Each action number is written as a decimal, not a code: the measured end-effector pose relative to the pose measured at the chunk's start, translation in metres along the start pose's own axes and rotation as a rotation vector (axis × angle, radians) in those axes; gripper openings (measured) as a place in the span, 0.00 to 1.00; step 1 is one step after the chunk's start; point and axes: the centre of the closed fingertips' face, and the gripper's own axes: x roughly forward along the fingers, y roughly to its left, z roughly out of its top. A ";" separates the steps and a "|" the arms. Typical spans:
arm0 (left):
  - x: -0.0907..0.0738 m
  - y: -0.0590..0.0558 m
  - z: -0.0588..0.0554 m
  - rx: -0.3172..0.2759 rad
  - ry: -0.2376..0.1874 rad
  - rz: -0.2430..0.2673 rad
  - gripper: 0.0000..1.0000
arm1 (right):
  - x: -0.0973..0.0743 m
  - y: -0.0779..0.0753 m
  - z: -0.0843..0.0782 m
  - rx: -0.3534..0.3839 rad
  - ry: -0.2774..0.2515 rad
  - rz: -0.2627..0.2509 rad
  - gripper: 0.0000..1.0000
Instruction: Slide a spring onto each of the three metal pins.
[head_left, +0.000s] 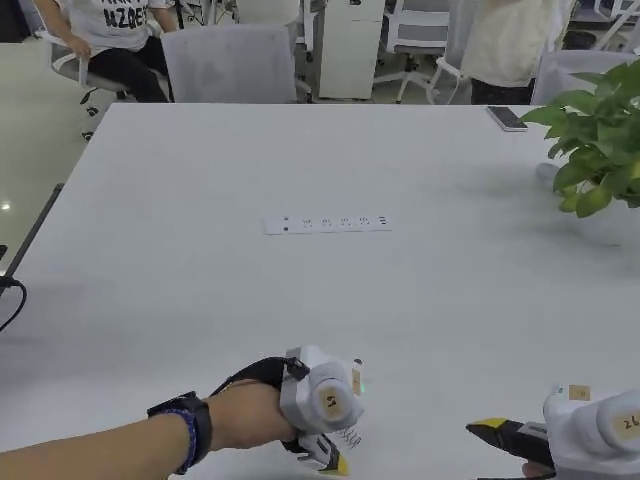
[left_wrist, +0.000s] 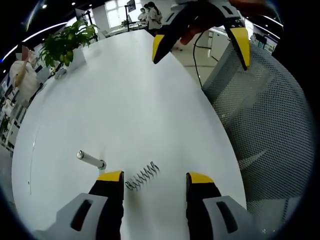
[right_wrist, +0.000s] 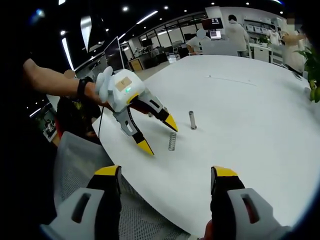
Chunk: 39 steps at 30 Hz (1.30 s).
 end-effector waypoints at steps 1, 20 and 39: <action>0.001 -0.001 -0.002 -0.002 0.005 -0.007 0.44 | 0.000 0.000 0.001 0.000 -0.001 0.000 0.71; 0.000 -0.007 -0.030 -0.158 -0.023 0.014 0.27 | 0.001 0.002 0.009 0.004 -0.017 0.003 0.68; -0.009 -0.023 -0.041 -0.230 -0.021 0.056 0.02 | 0.004 0.005 0.009 -0.013 -0.006 0.026 0.67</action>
